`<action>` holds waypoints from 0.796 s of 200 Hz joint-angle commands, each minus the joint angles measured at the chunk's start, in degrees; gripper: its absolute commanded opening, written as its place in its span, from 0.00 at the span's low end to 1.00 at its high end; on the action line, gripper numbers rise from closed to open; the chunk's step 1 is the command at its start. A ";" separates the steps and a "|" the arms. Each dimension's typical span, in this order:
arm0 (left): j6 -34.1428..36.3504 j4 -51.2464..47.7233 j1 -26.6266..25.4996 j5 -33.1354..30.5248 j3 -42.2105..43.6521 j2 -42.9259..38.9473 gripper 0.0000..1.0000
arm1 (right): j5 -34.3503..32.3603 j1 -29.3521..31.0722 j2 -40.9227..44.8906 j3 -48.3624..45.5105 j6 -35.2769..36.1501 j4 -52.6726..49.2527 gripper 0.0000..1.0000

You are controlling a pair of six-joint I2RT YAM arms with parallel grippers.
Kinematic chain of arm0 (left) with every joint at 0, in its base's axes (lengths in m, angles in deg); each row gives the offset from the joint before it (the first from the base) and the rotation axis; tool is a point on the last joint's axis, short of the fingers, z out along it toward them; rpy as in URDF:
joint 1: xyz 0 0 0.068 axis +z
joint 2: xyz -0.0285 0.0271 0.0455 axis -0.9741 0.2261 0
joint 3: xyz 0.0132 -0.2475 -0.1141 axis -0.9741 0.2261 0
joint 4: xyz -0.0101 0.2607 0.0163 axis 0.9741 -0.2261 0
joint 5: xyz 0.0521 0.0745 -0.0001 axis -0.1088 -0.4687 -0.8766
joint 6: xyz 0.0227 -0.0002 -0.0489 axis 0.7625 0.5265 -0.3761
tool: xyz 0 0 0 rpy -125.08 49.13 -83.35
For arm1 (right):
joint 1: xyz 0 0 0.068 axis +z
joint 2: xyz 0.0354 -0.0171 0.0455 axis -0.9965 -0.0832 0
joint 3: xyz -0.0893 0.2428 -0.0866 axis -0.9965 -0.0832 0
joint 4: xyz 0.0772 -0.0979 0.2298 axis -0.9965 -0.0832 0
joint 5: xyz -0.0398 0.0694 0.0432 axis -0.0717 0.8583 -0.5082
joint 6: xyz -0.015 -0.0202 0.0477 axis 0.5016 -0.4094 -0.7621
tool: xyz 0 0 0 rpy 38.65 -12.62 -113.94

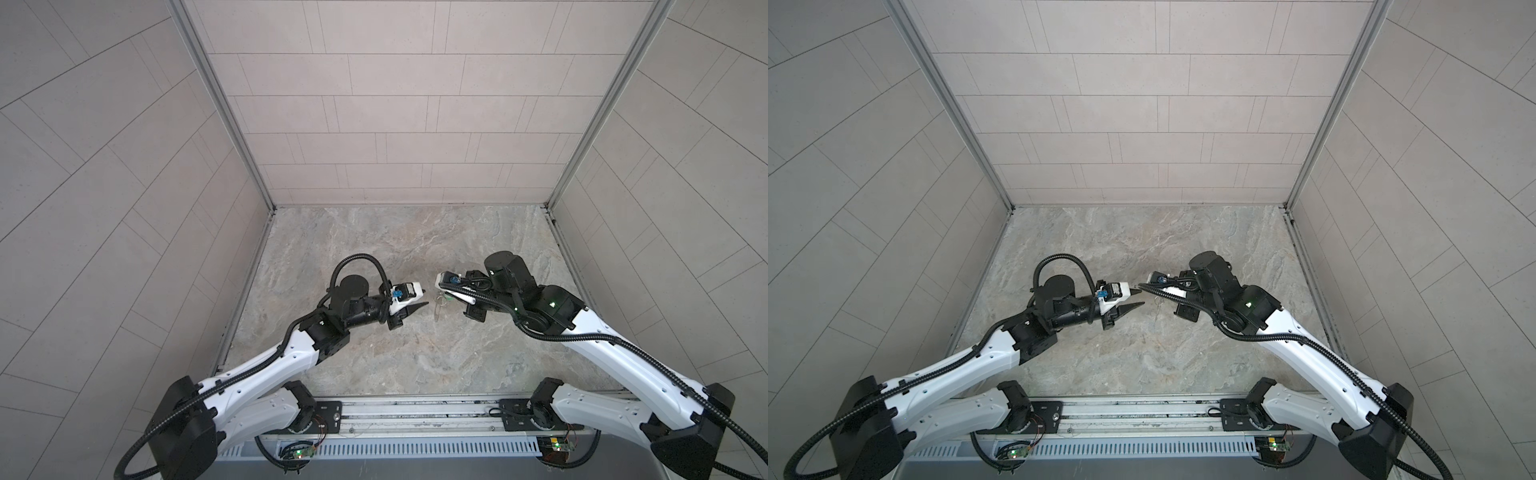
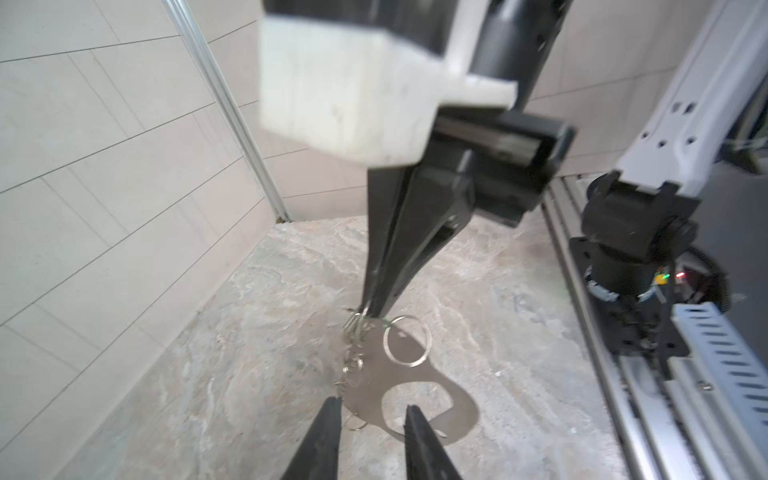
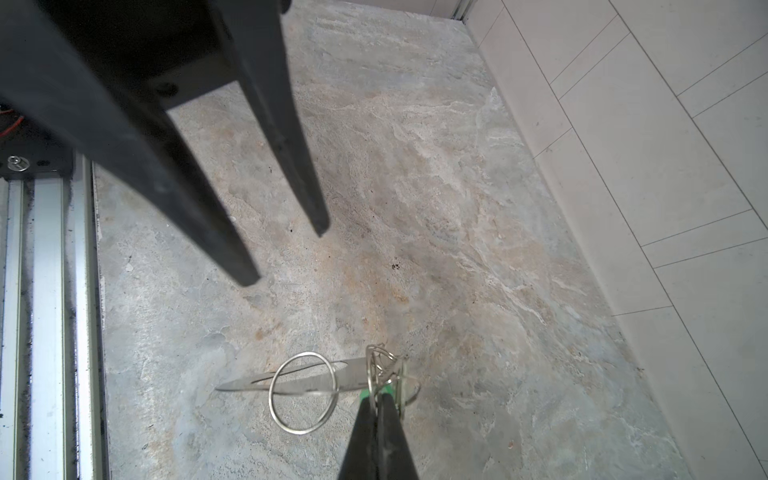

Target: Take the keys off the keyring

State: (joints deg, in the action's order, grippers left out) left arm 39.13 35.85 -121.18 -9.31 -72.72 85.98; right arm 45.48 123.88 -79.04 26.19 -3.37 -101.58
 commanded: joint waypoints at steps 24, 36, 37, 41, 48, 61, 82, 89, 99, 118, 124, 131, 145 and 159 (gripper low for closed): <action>13.28 -2.08 -2.23 -7.92 -4.69 2.69 0.24 | 1.36 -0.16 -3.38 4.83 -0.19 -6.97 0.00; 15.34 -2.81 -3.55 -9.71 -5.42 2.70 0.24 | 1.02 -0.16 -4.14 5.71 -0.30 -8.45 0.00; 15.42 -2.90 -3.64 -9.83 -5.41 2.67 0.24 | 0.97 -0.16 -4.15 5.78 -0.40 -8.55 0.00; 15.88 -3.13 -4.01 -10.16 -5.63 2.64 0.24 | 0.72 -0.15 -4.29 6.03 -0.74 -8.74 0.00; 16.76 -3.83 -4.55 -10.29 -5.88 2.50 0.24 | 0.65 -0.11 -4.47 6.34 -1.23 -9.08 0.00; 18.15 -4.71 -6.08 -11.34 -6.17 2.27 0.24 | 0.65 -0.14 -4.60 6.72 -1.82 -9.14 0.00; 20.93 -7.04 -8.99 -14.60 -6.93 2.54 0.27 | 0.84 -0.16 -4.79 7.29 -3.20 -8.98 0.00; 21.43 -7.08 -9.95 -16.01 -7.04 2.76 0.27 | 0.95 -0.14 -4.92 7.48 -3.48 -9.04 0.00; 22.35 -7.80 -11.07 -17.85 -7.80 3.48 0.27 | 1.18 -0.16 -5.26 7.94 -3.55 -9.44 0.00; 24.05 -8.00 -13.63 -23.52 -9.23 5.25 0.28 | 1.63 -0.02 -5.99 8.62 -3.84 -10.20 0.00; 24.88 -7.53 -14.53 -25.59 -9.50 5.84 0.28 | 1.83 -0.07 -6.18 8.73 -3.88 -10.54 0.00; 25.72 -6.83 -15.44 -27.85 -9.76 6.39 0.28 | 2.05 -0.04 -6.36 8.89 -3.86 -10.83 0.00; 27.11 -6.16 -17.02 -31.87 -10.47 7.49 0.28 | 2.41 -0.06 -6.55 9.00 -3.96 -11.14 0.00; 28.53 -6.33 -18.25 -34.86 -10.84 8.28 0.28 | 2.76 -0.07 -6.55 8.93 -4.22 -11.04 0.00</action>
State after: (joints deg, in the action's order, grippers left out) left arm 62.88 28.66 -137.66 -35.87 -81.48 93.24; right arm 46.79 123.79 -85.82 33.90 -6.75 -111.65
